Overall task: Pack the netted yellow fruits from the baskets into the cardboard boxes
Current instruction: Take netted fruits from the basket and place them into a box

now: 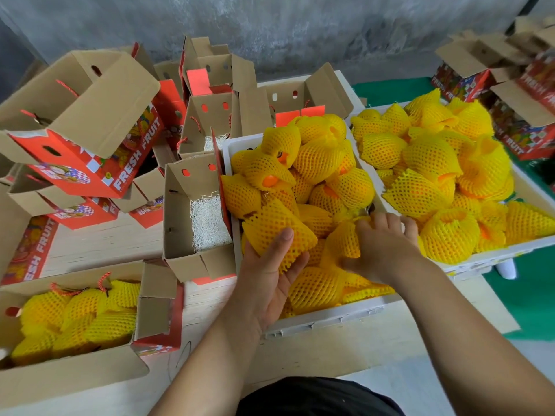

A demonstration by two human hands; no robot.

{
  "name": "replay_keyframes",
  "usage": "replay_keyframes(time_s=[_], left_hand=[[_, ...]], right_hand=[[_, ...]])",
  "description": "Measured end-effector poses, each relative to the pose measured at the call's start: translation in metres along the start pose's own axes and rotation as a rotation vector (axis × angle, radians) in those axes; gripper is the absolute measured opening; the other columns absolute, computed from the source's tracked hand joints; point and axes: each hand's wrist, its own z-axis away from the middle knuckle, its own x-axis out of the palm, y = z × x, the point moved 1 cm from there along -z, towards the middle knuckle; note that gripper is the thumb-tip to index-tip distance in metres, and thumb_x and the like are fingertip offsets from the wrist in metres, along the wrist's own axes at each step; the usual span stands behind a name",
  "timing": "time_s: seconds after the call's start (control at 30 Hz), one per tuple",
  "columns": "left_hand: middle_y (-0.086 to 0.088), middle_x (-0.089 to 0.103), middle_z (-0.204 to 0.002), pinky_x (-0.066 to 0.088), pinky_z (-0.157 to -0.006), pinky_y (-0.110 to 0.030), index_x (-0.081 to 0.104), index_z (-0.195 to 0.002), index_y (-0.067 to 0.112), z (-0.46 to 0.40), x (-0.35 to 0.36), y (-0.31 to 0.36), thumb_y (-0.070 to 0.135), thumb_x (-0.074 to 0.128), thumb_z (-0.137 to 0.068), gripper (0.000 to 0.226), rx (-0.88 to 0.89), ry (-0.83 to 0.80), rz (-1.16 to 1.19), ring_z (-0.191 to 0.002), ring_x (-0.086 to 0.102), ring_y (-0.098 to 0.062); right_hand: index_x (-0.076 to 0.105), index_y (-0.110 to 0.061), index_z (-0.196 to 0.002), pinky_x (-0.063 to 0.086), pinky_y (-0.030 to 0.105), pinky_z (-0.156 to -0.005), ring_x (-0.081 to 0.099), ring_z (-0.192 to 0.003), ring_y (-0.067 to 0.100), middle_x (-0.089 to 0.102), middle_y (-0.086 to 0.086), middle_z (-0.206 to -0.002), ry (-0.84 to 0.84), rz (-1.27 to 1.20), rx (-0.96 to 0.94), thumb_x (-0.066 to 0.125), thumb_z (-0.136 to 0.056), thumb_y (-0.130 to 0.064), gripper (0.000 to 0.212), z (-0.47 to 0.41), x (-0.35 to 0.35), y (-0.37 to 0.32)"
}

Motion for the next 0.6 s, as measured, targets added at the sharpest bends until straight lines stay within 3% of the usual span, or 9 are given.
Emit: replay_keyframes(time_s=[0.1,0.27,0.33,0.4,0.43,0.53,0.6], left_hand=[[-0.003,0.068,-0.134,0.061,-0.082,-0.041,0.054,-0.136,0.037,0.001,-0.002,-0.003,0.016,0.084,-0.08,0.067,0.009,0.002,-0.052,-0.121,0.067,-0.03],[0.003,0.074,-0.119,0.06,-0.075,-0.038,0.06,-0.122,0.046,0.001,-0.008,-0.002,0.029,0.081,-0.075,0.054,-0.001,0.005,-0.177,-0.105,0.074,-0.024],[0.002,0.073,-0.118,0.059,-0.07,-0.035,0.062,-0.116,0.048,0.003,-0.009,-0.001,0.035,0.083,-0.073,0.05,-0.021,0.014,-0.231,-0.105,0.073,-0.026],[0.005,0.073,-0.114,0.057,-0.066,-0.033,0.065,-0.108,0.053,0.003,-0.009,0.0,0.046,0.087,-0.068,0.046,-0.035,0.032,-0.282,-0.102,0.072,-0.025],[0.007,0.074,-0.111,0.056,-0.063,-0.032,0.066,-0.104,0.056,0.004,-0.009,0.001,0.053,0.087,-0.064,0.045,-0.038,0.037,-0.306,-0.098,0.072,-0.023],[0.01,0.076,-0.107,0.054,-0.058,-0.032,0.068,-0.098,0.063,0.004,-0.011,0.002,0.062,0.08,-0.067,0.033,-0.041,0.032,-0.342,-0.089,0.074,-0.018],[0.001,0.075,-0.114,0.054,-0.055,-0.032,0.069,-0.107,0.056,0.002,-0.013,0.001,0.058,0.08,-0.076,0.033,-0.05,0.061,-0.325,-0.09,0.072,-0.024]], right_hand=[[0.037,-0.028,-0.138,0.015,0.053,-0.117,0.026,-0.144,0.035,0.04,0.008,-0.147,0.054,0.001,-0.034,0.068,-0.07,-0.078,0.09,0.005,-0.001,-0.012],[0.033,-0.041,-0.141,0.027,0.05,-0.11,0.049,-0.13,0.031,0.054,-0.003,-0.133,0.117,-0.24,-0.168,0.079,-0.08,-0.049,0.077,0.018,-0.007,-0.014],[0.035,-0.046,-0.145,0.04,0.036,-0.103,0.053,-0.123,0.024,0.044,-0.004,-0.131,0.038,-0.57,-0.326,0.081,-0.081,-0.031,0.08,0.019,-0.006,-0.017],[0.042,-0.047,-0.144,0.037,0.005,-0.092,0.049,-0.12,0.012,0.039,-0.006,-0.128,-0.043,-0.851,-0.427,0.081,-0.083,-0.025,0.075,0.019,-0.001,-0.026],[0.047,-0.046,-0.141,0.034,0.0,-0.089,0.048,-0.119,0.008,0.039,-0.006,-0.127,-0.026,-0.92,-0.43,0.082,-0.083,-0.028,0.07,0.018,0.003,-0.031],[0.051,-0.042,-0.12,0.036,0.003,-0.075,0.05,-0.097,0.002,0.042,-0.01,-0.111,0.131,-0.937,-0.356,0.085,-0.078,-0.035,0.054,0.011,0.015,-0.046],[0.046,-0.041,-0.106,0.034,0.011,-0.063,0.048,-0.084,-0.002,0.042,-0.014,-0.104,0.179,-0.927,-0.284,0.084,-0.076,-0.039,0.048,0.007,0.018,-0.052]])
